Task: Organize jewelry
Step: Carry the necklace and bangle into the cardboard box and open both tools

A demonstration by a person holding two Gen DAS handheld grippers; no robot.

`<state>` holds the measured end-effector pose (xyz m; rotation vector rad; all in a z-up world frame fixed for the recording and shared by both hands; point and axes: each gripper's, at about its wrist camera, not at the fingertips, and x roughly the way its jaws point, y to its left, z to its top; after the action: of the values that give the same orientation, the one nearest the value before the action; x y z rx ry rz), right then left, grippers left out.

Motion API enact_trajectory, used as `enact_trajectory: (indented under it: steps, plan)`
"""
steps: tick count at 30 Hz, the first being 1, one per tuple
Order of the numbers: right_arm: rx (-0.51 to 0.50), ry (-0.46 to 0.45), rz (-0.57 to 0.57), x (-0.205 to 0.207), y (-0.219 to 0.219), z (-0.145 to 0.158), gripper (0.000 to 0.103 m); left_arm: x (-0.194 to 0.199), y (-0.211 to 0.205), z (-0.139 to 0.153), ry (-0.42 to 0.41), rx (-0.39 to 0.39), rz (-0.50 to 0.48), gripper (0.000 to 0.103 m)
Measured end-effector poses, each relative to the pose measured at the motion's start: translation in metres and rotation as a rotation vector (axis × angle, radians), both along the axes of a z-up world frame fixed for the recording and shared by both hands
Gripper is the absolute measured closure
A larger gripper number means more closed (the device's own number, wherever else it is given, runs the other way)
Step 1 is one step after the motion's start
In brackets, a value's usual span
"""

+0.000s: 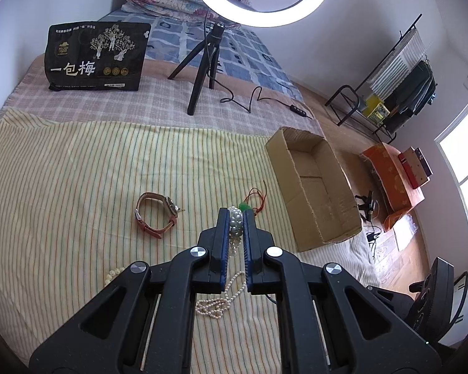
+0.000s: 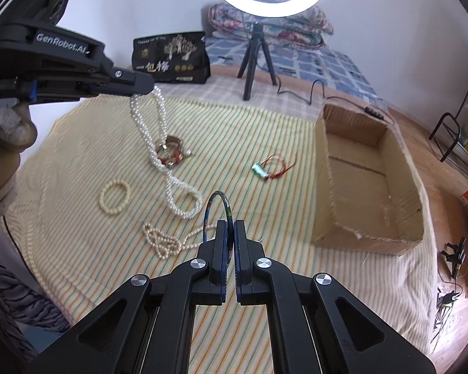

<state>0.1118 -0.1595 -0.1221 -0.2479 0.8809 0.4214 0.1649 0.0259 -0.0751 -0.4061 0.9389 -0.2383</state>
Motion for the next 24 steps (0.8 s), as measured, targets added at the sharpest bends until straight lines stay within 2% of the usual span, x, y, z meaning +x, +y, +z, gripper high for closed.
enact_trajectory:
  steps: [11, 24]
  plan:
    - [0.034, -0.072, -0.104, 0.023, -0.040, 0.030, 0.101, 0.007, -0.020, 0.045, -0.095, -0.028, -0.039, 0.097]
    - [0.038, -0.112, -0.275, 0.052, -0.110, 0.045, 0.101, 0.055, -0.067, 0.094, -0.163, 0.000, -0.109, 0.097]
